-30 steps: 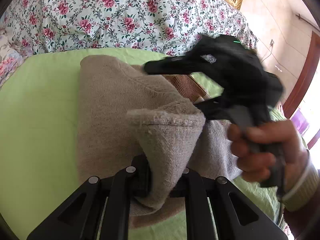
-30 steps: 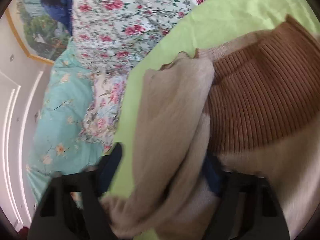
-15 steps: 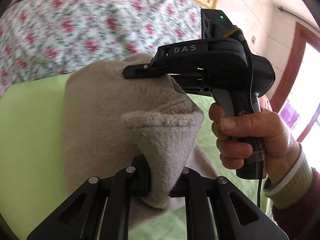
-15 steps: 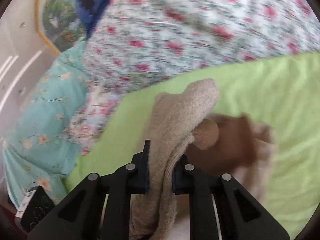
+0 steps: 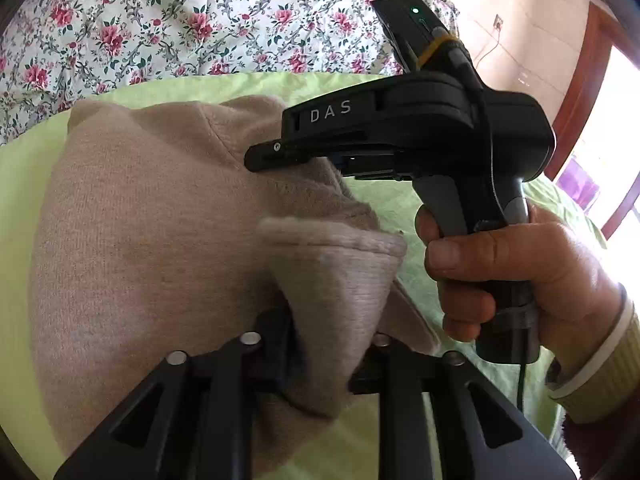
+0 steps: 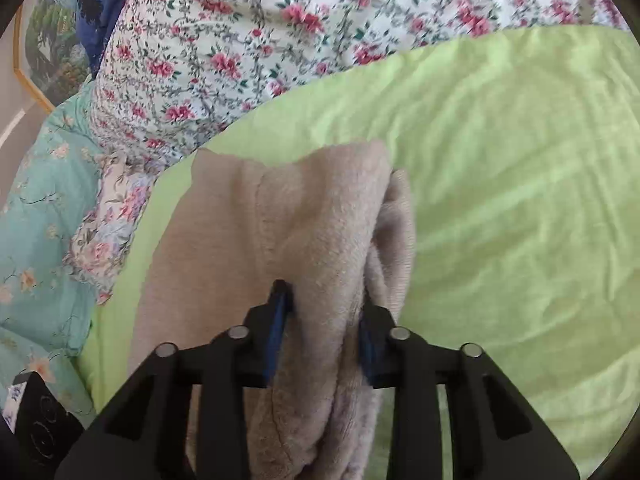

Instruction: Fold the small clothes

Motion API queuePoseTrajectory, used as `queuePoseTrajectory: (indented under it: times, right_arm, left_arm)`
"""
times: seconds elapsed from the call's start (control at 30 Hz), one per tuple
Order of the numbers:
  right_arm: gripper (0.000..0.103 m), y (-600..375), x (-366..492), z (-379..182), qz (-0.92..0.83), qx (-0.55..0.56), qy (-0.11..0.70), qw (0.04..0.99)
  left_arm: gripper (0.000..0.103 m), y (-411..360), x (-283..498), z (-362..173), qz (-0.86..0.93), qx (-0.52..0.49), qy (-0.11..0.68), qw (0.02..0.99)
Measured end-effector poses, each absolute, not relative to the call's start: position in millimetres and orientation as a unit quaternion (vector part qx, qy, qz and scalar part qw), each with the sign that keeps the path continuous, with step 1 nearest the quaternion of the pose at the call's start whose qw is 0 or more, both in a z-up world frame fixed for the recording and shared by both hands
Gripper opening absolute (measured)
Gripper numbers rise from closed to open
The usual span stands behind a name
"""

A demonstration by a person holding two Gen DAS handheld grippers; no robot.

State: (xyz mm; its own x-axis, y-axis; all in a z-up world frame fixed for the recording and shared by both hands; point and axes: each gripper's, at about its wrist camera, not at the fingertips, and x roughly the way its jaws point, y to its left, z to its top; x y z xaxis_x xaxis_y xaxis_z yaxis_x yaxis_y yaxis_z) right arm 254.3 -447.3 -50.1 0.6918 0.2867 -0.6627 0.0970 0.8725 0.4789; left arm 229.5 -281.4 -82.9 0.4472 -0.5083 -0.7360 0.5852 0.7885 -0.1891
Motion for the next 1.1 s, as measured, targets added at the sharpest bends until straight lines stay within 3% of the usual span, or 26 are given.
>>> queuePoseTrajectory:
  times: [0.1,0.17,0.23,0.5,0.9,0.97,1.0,1.03,1.1]
  right_arm:
    - [0.047,-452,239,-47,0.04,0.251,0.379,0.89]
    - [0.061,-454,227,-43,0.038,0.26,0.371,0.891]
    - [0.066,-456,214,-42,0.037,0.265,0.367,0.891]
    - [0.073,-458,199,-60,0.062,0.3,0.386,0.87]
    - [0.073,-453,242,-84,0.089,0.318,0.422,0.844]
    - [0.068,-448,246,-86,0.093,0.316,0.427,0.842]
    - [0.059,-448,248,-87,0.098,0.317,0.429,0.84]
    - [0.051,-447,249,-90,0.104,0.324,0.431,0.836]
    - [0.046,-445,248,-91,0.105,0.323,0.427,0.838]
  left_arm:
    - [0.035,-274,223,-76,-0.335,0.034,0.425,0.841]
    - [0.041,-266,211,-69,-0.343,0.028,0.425,0.837]
    - [0.056,-254,201,-60,-0.349,0.021,0.421,0.837]
    - [0.082,-180,203,-39,-0.313,-0.028,0.42,0.851]
    - [0.084,-145,326,-96,-0.287,-0.151,0.505,0.799]
    - [0.083,-148,336,-106,-0.298,-0.162,0.516,0.787]
    - [0.082,-150,339,-109,-0.299,-0.162,0.517,0.785]
    - [0.076,-151,339,-110,-0.302,-0.161,0.515,0.786]
    - [0.07,-154,335,-109,-0.308,-0.153,0.511,0.788]
